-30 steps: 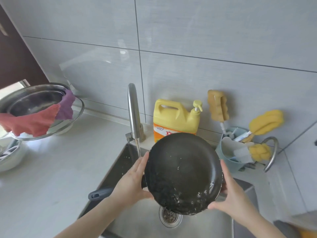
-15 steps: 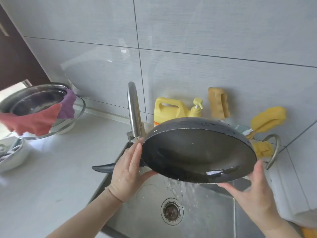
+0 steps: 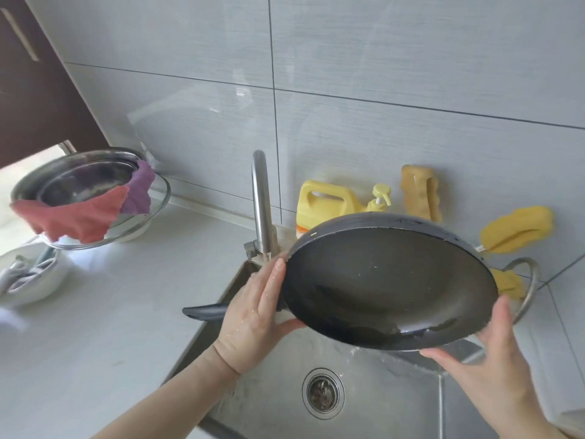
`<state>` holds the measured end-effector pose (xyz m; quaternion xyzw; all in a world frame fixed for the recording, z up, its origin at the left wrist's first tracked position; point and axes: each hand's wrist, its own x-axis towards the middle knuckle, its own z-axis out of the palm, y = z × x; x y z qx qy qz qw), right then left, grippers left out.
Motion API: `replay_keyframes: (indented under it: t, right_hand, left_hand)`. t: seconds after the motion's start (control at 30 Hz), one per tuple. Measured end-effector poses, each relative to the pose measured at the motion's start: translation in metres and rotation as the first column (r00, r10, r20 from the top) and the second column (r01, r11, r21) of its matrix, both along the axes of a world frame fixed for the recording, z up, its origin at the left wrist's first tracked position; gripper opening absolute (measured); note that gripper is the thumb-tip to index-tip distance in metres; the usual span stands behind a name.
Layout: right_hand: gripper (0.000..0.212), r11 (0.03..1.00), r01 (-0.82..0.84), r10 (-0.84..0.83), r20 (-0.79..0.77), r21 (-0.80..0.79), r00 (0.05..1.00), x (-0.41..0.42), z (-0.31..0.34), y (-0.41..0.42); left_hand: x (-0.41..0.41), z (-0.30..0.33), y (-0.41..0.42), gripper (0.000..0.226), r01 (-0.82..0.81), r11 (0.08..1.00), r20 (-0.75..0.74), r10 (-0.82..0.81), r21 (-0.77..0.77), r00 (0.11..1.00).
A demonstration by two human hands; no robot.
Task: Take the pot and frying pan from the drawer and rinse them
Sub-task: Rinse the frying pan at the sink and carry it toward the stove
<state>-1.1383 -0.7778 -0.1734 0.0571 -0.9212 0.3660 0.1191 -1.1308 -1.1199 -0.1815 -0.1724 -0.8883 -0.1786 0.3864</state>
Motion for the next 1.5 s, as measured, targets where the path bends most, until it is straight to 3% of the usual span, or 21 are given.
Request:
replay_keyframes:
  t: [0.13,0.3,0.53,0.63,0.7,0.8,0.93,1.17,1.5]
  right_hand:
    - [0.152,0.991,-0.113,0.125,0.178,-0.076,0.976,-0.006,-0.012,0.011]
    - [0.15,0.977,-0.188,0.209,0.304,-0.097,0.93,-0.01,-0.021,0.01]
    - [0.158,0.951,-0.285,0.277,0.085,0.118,0.957,-0.008,-0.04,-0.026]
    - [0.164,0.923,-0.331,0.299,0.177,0.197,0.938,-0.009,-0.047,-0.045]
    - [0.158,0.916,-0.327,0.275,0.229,0.233,0.934,-0.009,-0.052,-0.059]
    - [0.15,0.916,-0.315,0.276,0.178,0.249,0.944,-0.008,-0.06,-0.084]
    - [0.153,0.874,-0.455,0.444,0.103,0.167,0.89,-0.012,-0.084,-0.106]
    - [0.131,0.843,-0.526,0.512,0.135,0.11,0.848,-0.026,-0.093,-0.133]
    - [0.143,0.886,-0.416,0.415,0.049,0.205,0.909,-0.029,-0.086,-0.099]
  left_hand:
    - [0.011,-0.011,0.005,0.119,0.006,0.997,0.296,-0.029,0.077,0.955]
    - [0.019,-0.025,-0.001,0.128,0.046,0.984,0.471,-0.124,0.172,0.873]
    - [0.04,-0.047,-0.024,0.12,-0.111,0.988,0.37,0.066,0.103,0.927]
    - [0.055,-0.063,-0.041,0.121,-0.16,0.983,0.345,0.118,0.095,0.931]
    - [0.064,-0.074,-0.053,0.115,-0.193,0.976,0.329,0.15,0.102,0.932]
    - [0.075,-0.088,-0.069,0.113,-0.264,0.962,0.327,0.227,0.071,0.917]
    - [0.086,-0.098,-0.087,0.115,-0.326,0.944,0.334,0.294,0.043,0.895]
    - [0.091,-0.1,-0.114,0.11,-0.403,0.914,0.349,0.368,0.033,0.862]
    - [0.062,-0.102,-0.086,0.114,-0.283,0.958,0.332,0.255,0.038,0.908]
